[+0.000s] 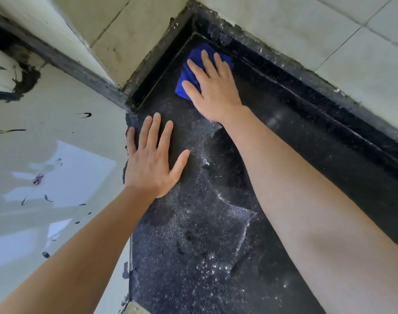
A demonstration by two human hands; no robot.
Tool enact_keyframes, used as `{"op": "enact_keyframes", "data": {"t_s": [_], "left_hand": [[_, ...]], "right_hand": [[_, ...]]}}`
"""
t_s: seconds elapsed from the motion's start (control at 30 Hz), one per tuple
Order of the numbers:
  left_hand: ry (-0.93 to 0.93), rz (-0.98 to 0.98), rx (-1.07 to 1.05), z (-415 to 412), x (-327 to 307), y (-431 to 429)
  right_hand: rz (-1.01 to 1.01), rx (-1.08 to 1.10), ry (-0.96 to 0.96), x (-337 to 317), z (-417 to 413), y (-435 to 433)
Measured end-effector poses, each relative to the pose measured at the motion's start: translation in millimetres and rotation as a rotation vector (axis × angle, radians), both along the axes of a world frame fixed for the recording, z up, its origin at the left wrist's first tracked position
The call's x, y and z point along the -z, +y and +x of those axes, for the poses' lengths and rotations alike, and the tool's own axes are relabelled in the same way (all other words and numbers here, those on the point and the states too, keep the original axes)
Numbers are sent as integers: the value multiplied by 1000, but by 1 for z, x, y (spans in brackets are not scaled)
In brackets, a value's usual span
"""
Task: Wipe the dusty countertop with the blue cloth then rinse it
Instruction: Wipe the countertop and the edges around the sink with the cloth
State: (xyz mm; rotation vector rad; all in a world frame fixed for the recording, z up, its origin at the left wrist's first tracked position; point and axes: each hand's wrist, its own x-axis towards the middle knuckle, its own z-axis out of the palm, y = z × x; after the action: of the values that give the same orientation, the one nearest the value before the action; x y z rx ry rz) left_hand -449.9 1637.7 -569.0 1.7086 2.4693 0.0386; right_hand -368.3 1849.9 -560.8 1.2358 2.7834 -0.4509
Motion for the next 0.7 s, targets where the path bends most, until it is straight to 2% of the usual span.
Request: {"op": "enact_keyframes", "data": {"t_s": [0.1,0.17,0.27,0.37,0.43,0.53,0.7], "left_hand": [[5,13,0,0,1,0],[0,0,3,0,1,0],[1,-18,-3,0,-2,0],[6,-40,-3,1,-3,0],[6,-52,-9,0,-4,0],[2,-59,0,0,-4,1],[-9,-45,-4,0,-4,2]], "right_hand": [[3,-55,28,0,-27,7],[17,-56,61,0,-12,6],[44,37,95,0,51,4],[70,167,50,-2,142,-10],[56,229,3,-1,172,-23],[50,264,-13,-1,149,-25],[53,127,39,3,48,5]]}}
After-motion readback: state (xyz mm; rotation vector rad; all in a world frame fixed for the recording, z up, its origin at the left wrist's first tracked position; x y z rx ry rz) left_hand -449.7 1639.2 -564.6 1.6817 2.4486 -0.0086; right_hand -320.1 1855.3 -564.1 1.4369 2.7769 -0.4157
